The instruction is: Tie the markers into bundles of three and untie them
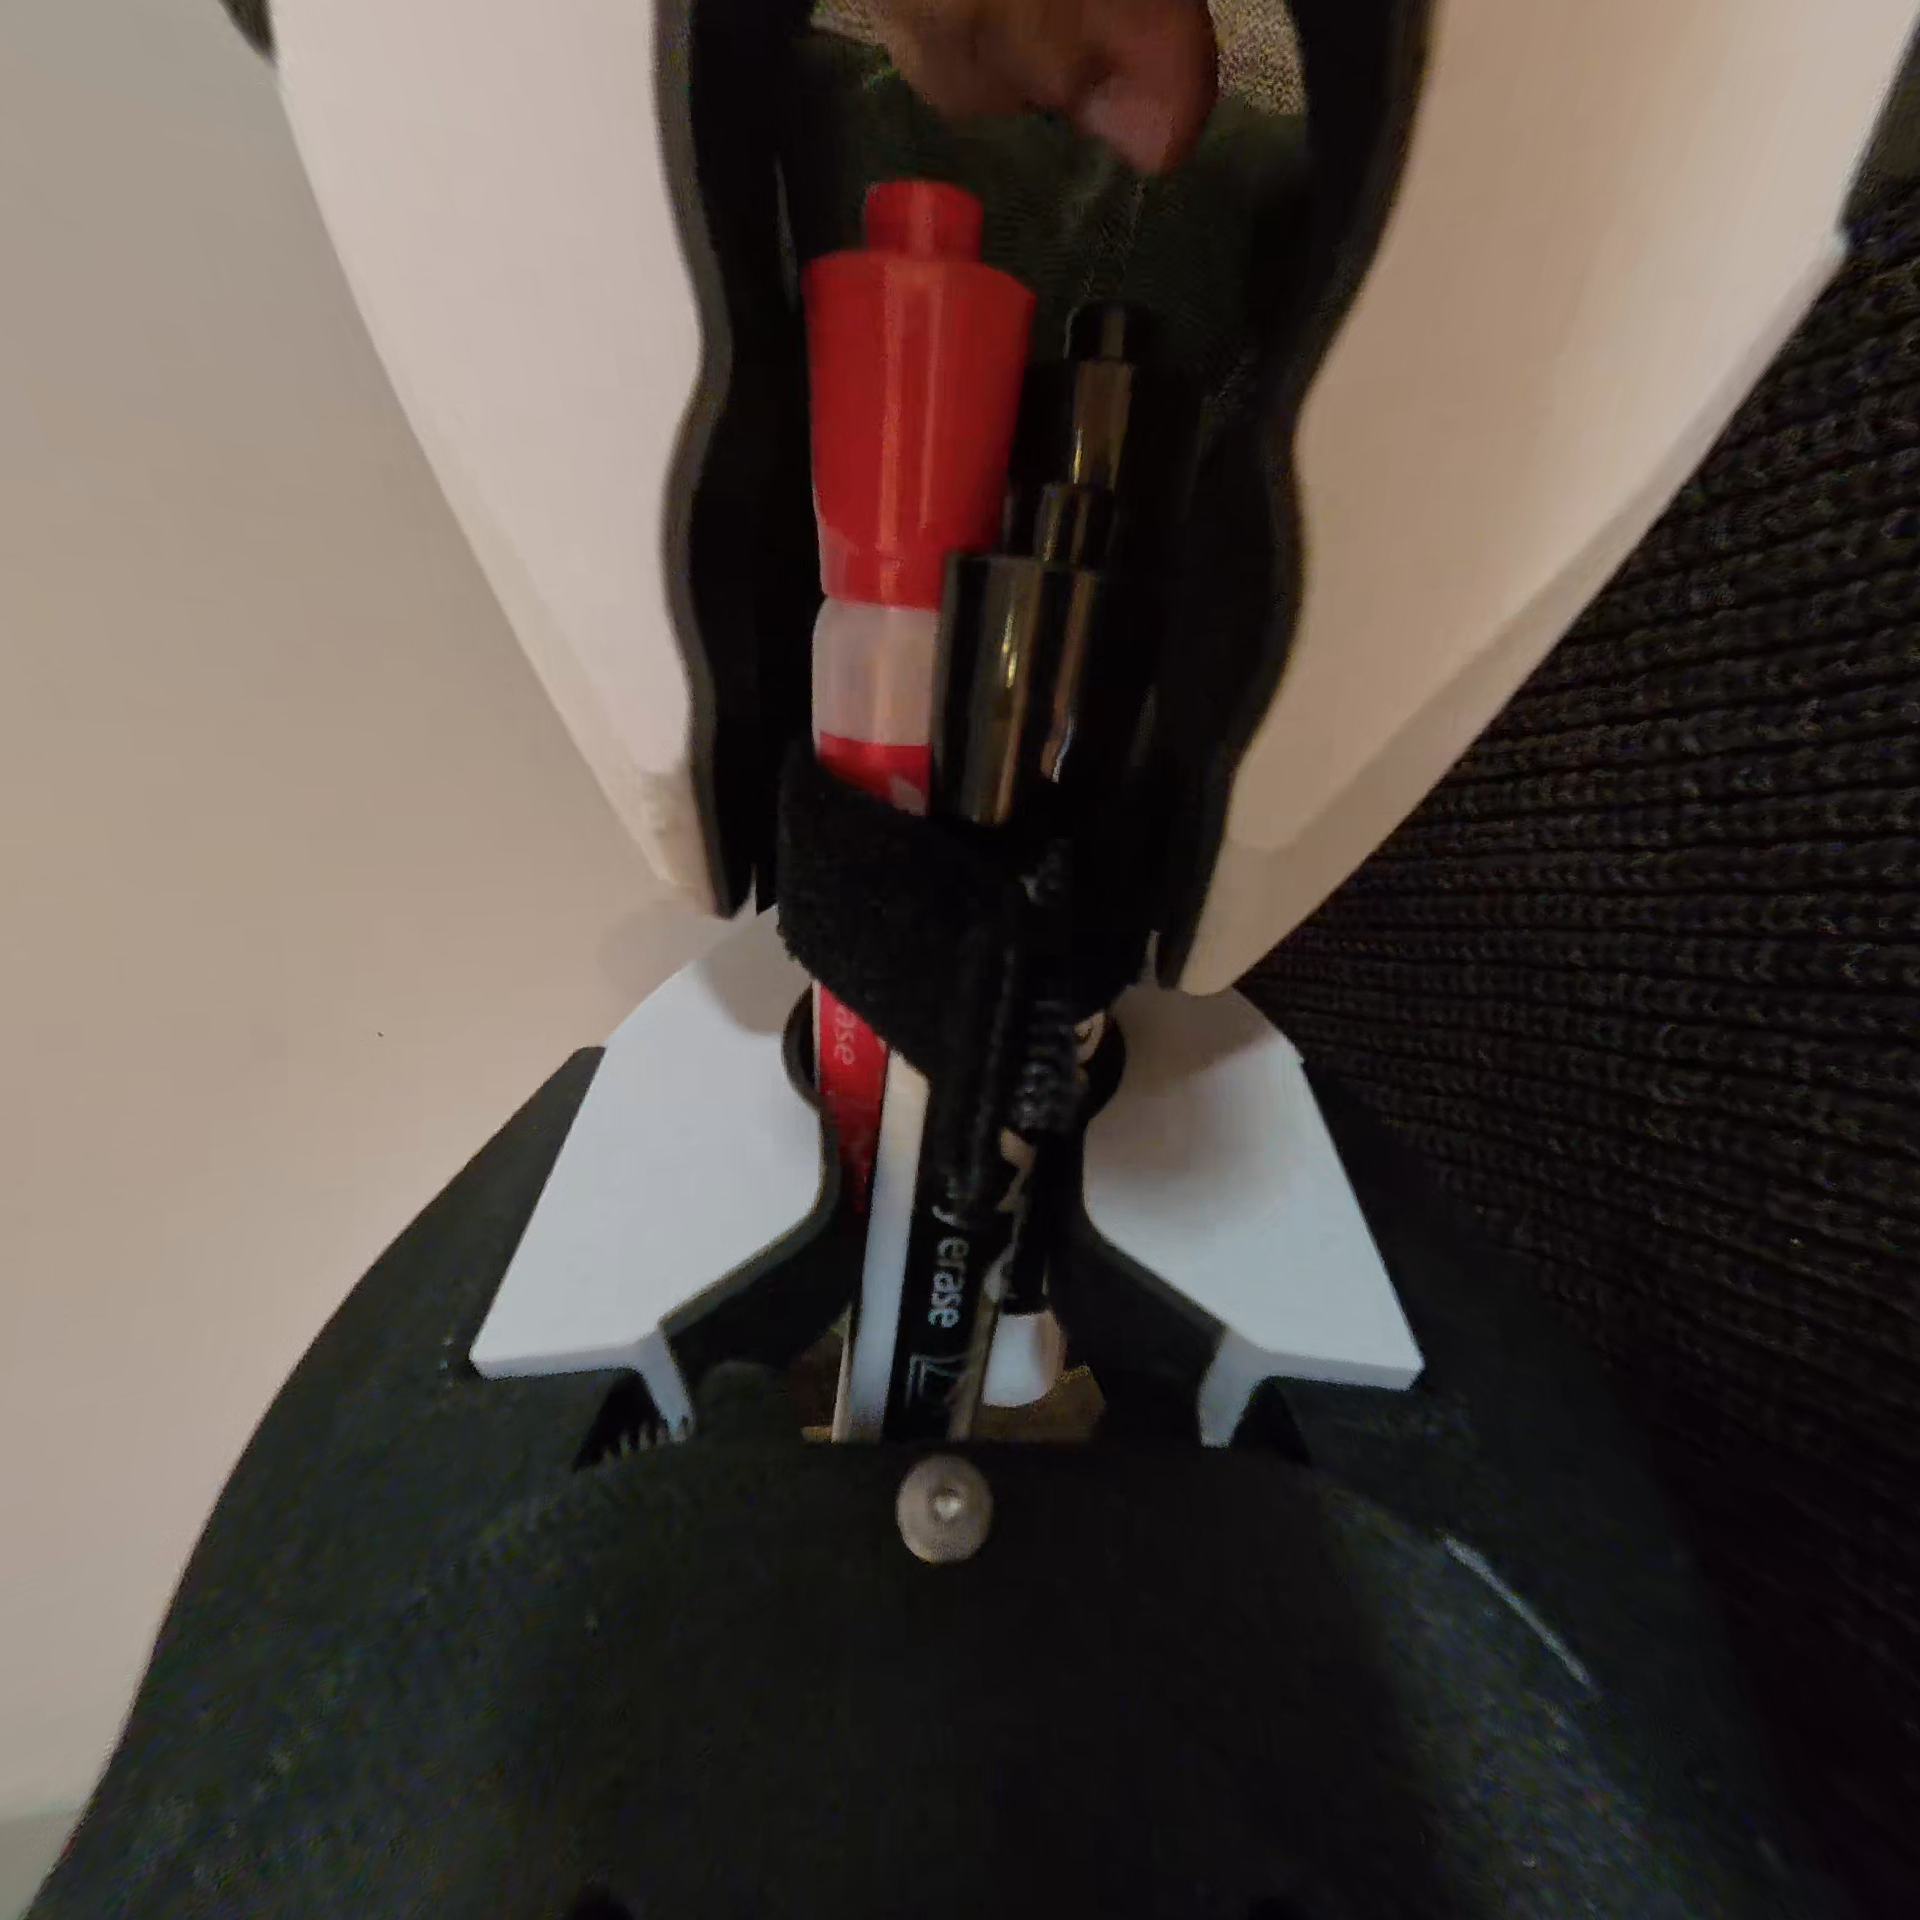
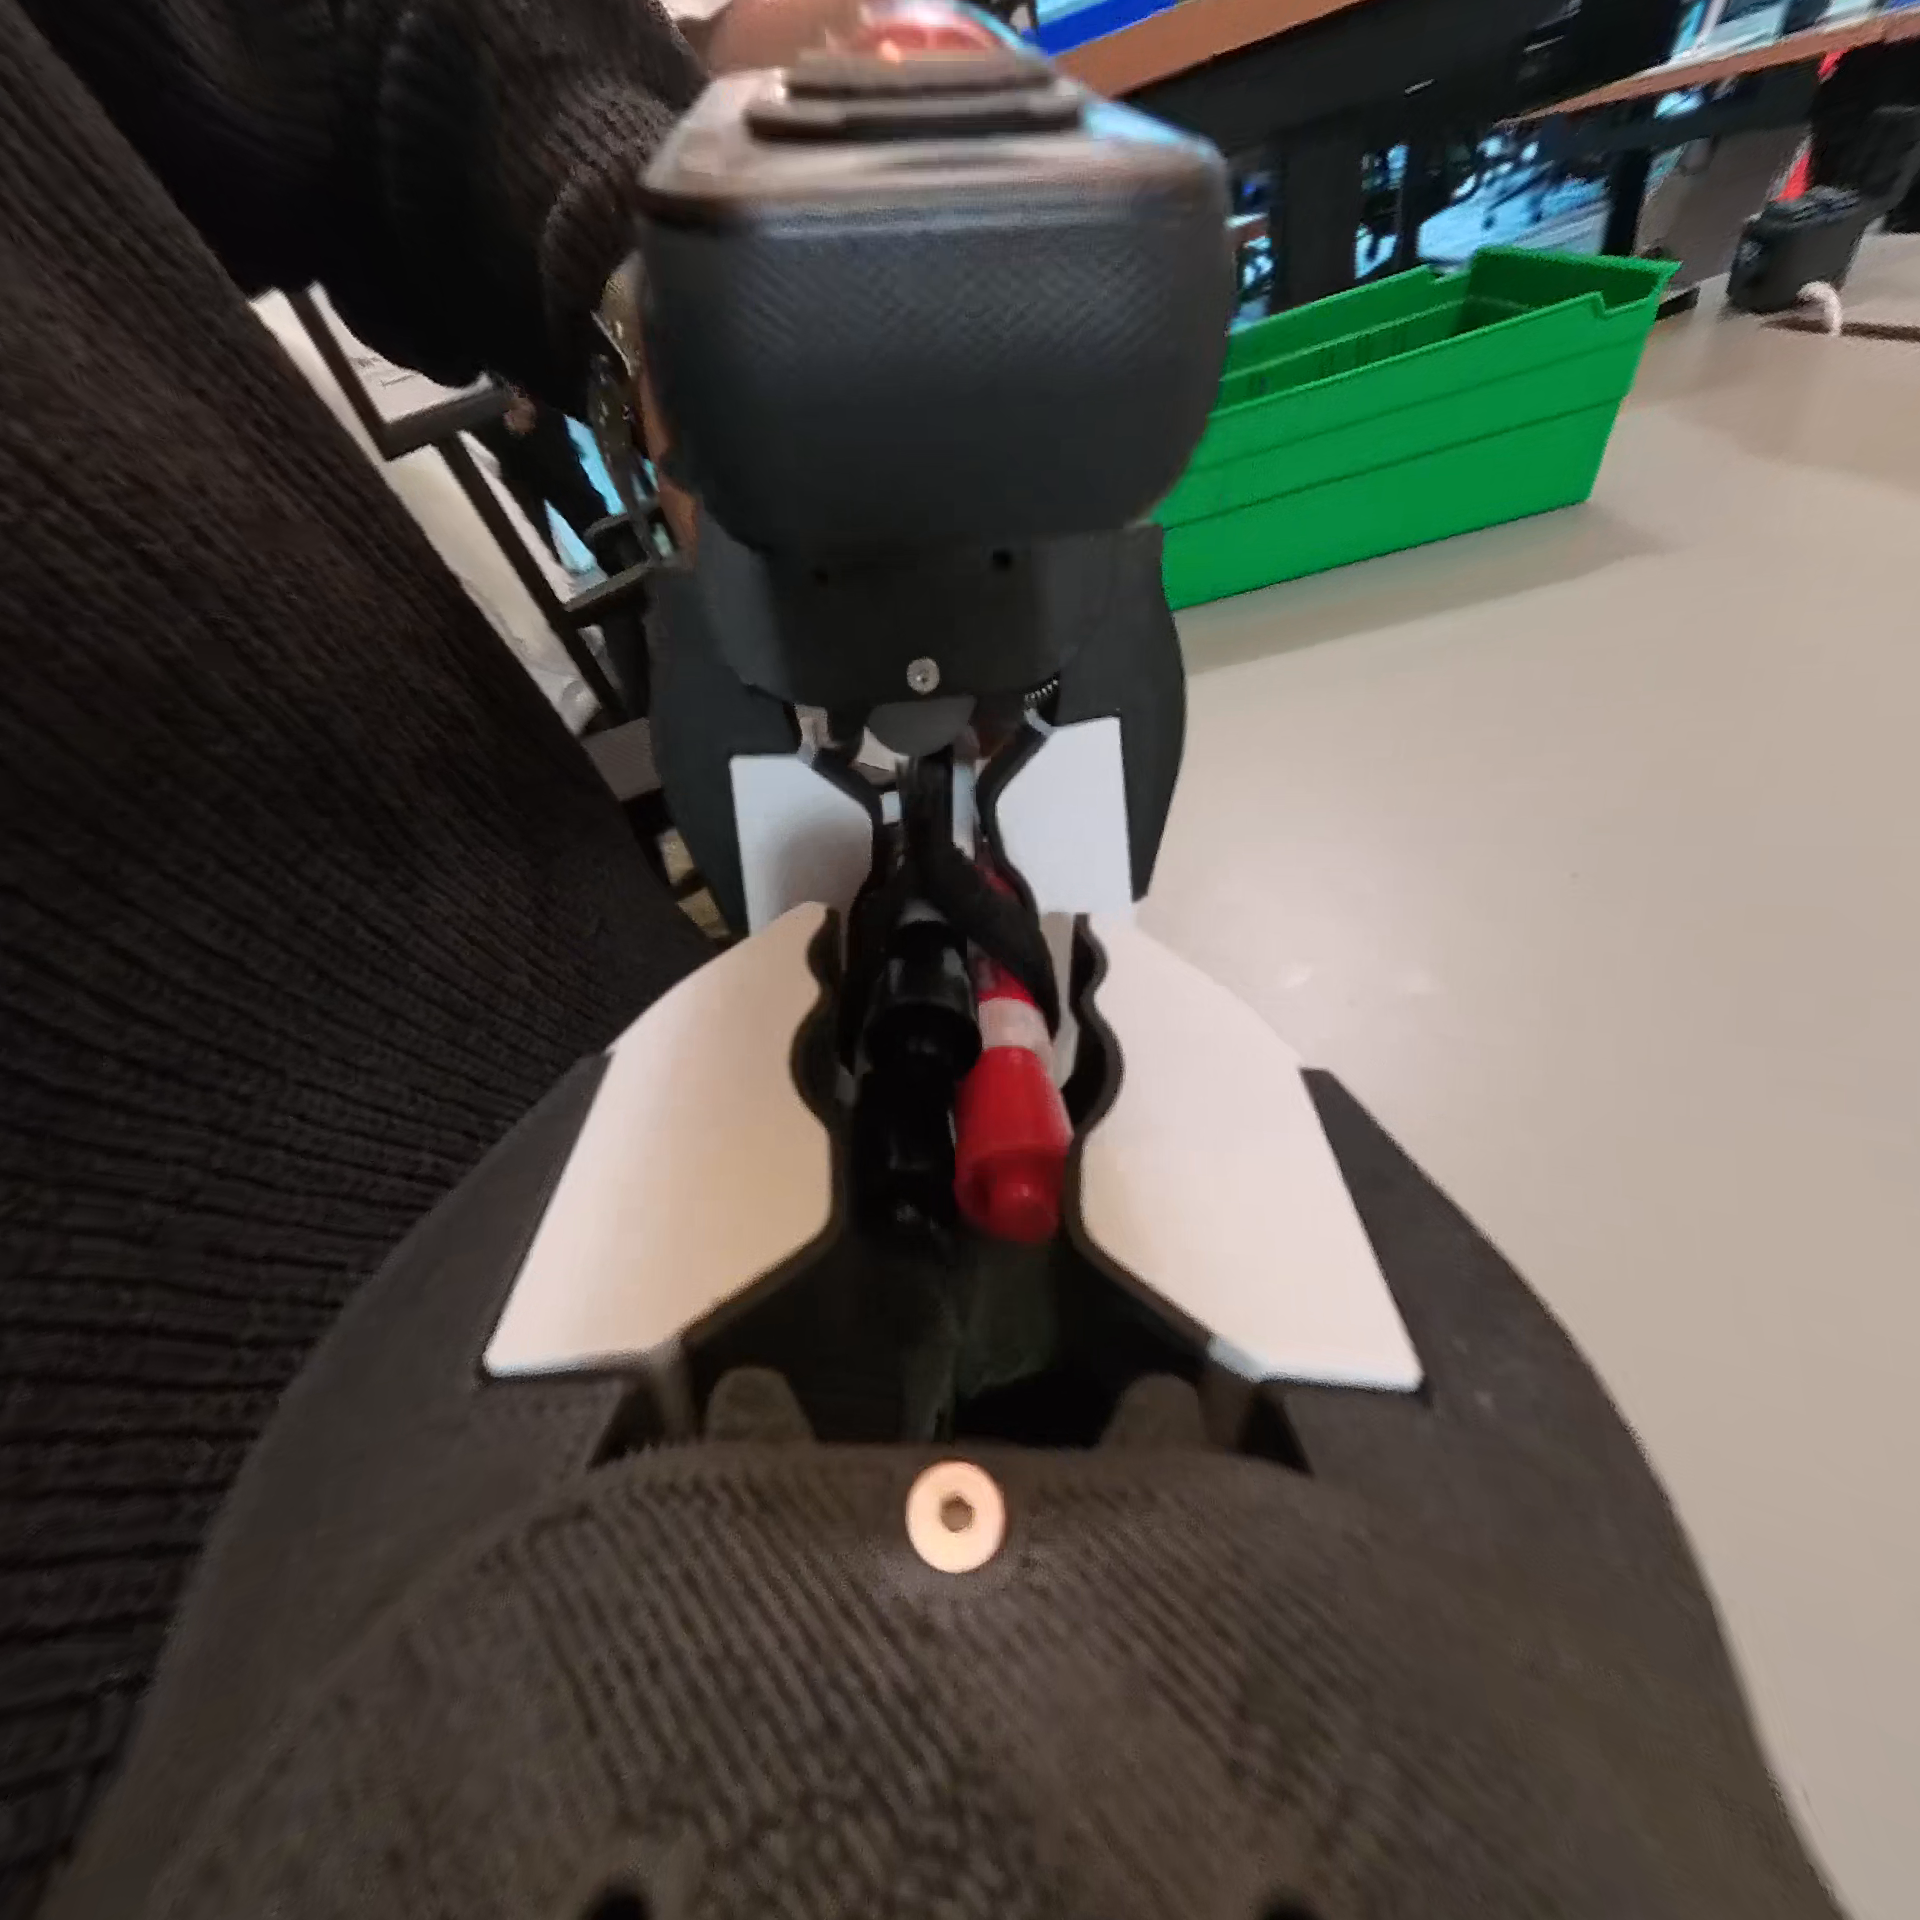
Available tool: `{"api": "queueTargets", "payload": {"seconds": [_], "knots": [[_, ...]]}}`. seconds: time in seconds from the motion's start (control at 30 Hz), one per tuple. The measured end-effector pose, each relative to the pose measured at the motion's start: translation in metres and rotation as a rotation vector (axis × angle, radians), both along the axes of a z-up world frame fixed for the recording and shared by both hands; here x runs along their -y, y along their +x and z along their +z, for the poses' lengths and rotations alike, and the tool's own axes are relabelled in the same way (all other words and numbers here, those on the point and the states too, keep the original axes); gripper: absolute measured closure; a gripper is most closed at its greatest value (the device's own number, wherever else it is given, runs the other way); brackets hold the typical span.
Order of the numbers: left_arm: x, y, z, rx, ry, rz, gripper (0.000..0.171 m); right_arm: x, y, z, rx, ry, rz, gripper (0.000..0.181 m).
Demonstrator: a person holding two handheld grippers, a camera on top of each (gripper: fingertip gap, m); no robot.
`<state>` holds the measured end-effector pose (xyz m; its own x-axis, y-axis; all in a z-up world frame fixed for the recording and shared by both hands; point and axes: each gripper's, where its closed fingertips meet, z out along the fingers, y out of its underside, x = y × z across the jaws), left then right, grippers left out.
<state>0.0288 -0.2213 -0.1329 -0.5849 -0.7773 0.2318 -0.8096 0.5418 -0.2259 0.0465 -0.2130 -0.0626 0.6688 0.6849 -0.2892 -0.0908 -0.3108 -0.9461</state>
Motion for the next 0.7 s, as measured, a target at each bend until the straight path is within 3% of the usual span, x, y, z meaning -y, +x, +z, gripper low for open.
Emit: {"api": "queueTargets", "payload": {"seconds": [0.23,0.7], "knots": [[0.0017,0.001,-0.0006,0.005,0.003,-0.01,0.127,0.0015,-0.0029,0.001,-0.022,-0.007,0.018,0.153],[0.0044,-0.0024,-0.002,-0.017,-0.001,-0.015,0.128,0.0039,-0.006,-0.0006,0.036,0.029,0.018,0.157]]}}
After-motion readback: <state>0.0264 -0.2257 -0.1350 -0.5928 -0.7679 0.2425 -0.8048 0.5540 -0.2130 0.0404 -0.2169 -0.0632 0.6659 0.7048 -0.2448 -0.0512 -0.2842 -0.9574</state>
